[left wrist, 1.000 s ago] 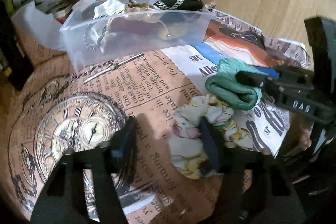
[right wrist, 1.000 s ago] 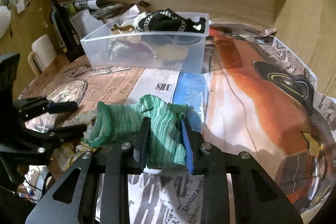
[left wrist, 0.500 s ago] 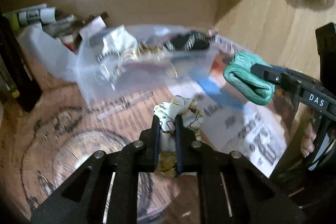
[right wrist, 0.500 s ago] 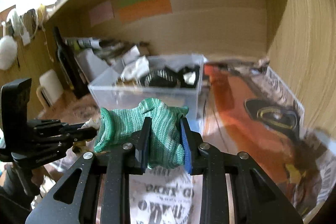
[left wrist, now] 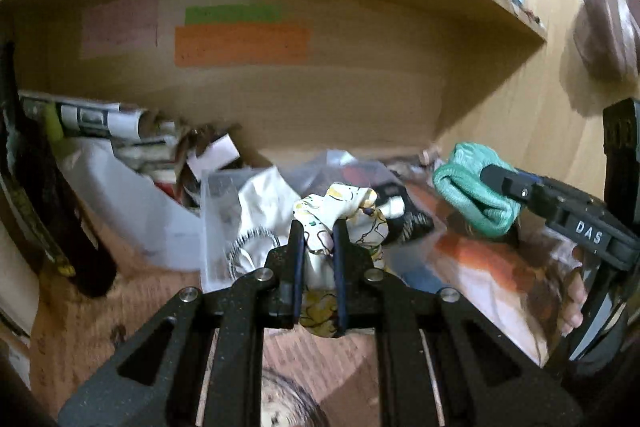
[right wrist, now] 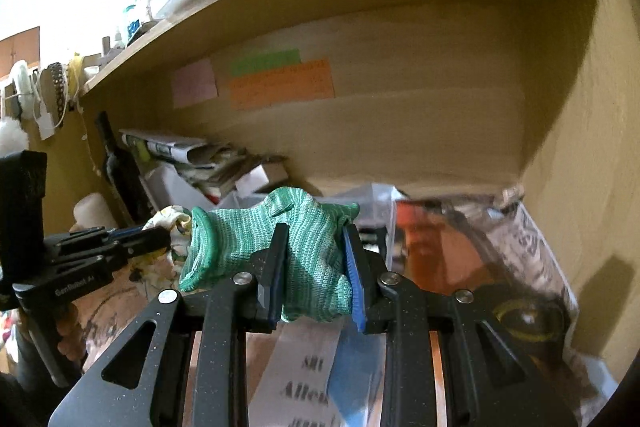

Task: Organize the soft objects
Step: 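Lower the floral cloth into the box with the left tool while the right drops the green cloth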

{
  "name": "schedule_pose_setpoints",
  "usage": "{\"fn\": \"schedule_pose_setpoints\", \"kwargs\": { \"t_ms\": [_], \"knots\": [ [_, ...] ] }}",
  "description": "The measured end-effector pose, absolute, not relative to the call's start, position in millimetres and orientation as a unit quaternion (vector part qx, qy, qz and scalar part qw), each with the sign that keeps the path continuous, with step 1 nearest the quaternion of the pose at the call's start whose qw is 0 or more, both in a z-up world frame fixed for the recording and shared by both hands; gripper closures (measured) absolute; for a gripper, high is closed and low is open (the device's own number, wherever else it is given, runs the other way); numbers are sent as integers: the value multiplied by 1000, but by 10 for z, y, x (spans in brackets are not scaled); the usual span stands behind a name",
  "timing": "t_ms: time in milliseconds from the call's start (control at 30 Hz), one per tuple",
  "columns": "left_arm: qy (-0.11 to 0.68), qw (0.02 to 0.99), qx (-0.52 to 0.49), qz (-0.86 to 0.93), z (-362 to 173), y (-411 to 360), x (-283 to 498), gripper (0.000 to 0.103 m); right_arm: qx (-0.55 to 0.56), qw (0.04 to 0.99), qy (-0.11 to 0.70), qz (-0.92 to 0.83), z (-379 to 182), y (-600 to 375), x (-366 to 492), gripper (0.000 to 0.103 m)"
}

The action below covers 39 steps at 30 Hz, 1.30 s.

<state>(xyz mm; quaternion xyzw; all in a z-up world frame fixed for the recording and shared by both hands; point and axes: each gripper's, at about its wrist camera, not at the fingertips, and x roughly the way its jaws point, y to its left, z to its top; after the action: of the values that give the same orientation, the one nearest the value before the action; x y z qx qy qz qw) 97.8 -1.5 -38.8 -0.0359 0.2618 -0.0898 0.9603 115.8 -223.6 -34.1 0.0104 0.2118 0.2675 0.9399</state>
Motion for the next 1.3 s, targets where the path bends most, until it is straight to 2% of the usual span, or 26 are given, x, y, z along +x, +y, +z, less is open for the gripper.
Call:
{"fn": "schedule_pose_setpoints", "kwargs": {
  "t_ms": [400, 933, 1033, 1100, 1133, 1200, 1300],
  "knots": [
    [279, 957, -42, -66, -386, 118, 1613, 91, -4, 934, 230, 272, -355, -1817, 1647, 79],
    [376, 923, -57, -54, -995, 236, 2166, 91, -49, 913, 327, 240, -896, -1534, 2102, 77],
    [386, 919, -57, -56, -1047, 233, 2209, 85, -55, 910, 336, 235, -940, -1527, 2133, 74],
    [386, 919, -54, -52, -1049, 228, 2189, 73, -60, 909, 340, 232, -964, -1493, 2146, 73],
    [384, 920, -54, -51, -1034, 230, 2170, 69, -61, 909, 341, 232, -967, -1492, 2142, 70],
    [378, 923, -55, -47, -1004, 239, 2134, 56, -64, 910, 340, 228, -961, -1484, 2140, 65],
    [357, 931, -54, -46, -920, 254, 2039, 53, -62, 913, 333, 229, -910, -1504, 2110, 56]
  ]
}}
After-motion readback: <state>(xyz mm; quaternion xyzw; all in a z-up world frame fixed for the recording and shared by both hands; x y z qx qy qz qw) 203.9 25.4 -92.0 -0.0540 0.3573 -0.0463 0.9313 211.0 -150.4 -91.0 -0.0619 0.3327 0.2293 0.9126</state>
